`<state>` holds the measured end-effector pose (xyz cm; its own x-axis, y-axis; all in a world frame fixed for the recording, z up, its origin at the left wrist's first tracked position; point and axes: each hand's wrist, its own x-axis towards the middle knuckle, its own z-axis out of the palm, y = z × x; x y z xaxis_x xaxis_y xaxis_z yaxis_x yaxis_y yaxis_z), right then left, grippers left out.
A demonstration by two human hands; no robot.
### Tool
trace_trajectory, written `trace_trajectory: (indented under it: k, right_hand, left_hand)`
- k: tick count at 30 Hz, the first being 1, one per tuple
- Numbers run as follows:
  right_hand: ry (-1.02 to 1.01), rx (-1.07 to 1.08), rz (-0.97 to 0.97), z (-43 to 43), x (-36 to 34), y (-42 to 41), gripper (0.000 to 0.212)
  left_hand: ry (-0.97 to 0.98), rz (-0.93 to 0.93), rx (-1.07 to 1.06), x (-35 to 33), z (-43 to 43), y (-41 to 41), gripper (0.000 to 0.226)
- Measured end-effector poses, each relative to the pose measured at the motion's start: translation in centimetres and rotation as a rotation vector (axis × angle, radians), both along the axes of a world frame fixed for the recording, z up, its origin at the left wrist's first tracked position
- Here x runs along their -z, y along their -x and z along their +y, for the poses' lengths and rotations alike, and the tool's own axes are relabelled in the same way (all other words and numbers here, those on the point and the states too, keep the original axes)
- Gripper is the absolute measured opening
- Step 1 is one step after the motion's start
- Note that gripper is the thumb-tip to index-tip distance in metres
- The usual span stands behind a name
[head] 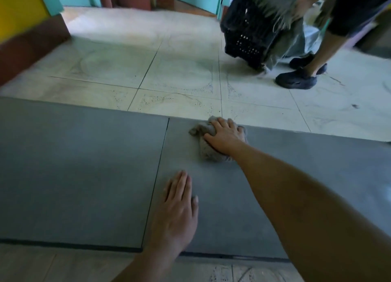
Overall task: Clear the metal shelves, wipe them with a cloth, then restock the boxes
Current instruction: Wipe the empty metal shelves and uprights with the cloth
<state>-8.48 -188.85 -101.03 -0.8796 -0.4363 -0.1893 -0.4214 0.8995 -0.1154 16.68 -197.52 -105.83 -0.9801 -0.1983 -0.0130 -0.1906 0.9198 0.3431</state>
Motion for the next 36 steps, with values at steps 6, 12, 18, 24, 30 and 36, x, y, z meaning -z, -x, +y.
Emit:
trace_trajectory:
  k: [6, 12, 18, 24, 30, 36]
  right_hand:
    - [0.041, 0.007, 0.035, 0.0, 0.8, -0.2, 0.072]
    - [0.066, -0.052, 0.064, 1.6, 0.9, -4.0, 0.079]
    - [0.118, -0.016, 0.029, 5.3, 0.1, -12.2, 0.086]
    - [0.053, 0.018, -0.055, 8.5, -1.0, -22.4, 0.087]
    - [-0.017, 0.066, -0.178, 9.8, -2.1, -27.8, 0.086]
    - [0.057, -0.055, -0.090, 11.8, -0.9, -25.2, 0.086]
  left_hand:
    - [-0.031, -0.014, -0.001, -1.4, 0.1, -0.2, 0.076]
    - [0.003, -0.017, -0.018, -1.6, 0.0, -0.1, 0.060]
    - [0.021, -0.035, 0.027, -1.0, -0.2, 0.0, 0.075]
    - [0.004, -0.063, 0.063, -1.0, -0.8, 0.0, 0.066]
    - [-0.027, -0.052, 0.067, -0.9, -1.0, -0.2, 0.064]
    - [0.020, 0.000, 0.067, -0.5, -0.9, 0.0, 0.059]
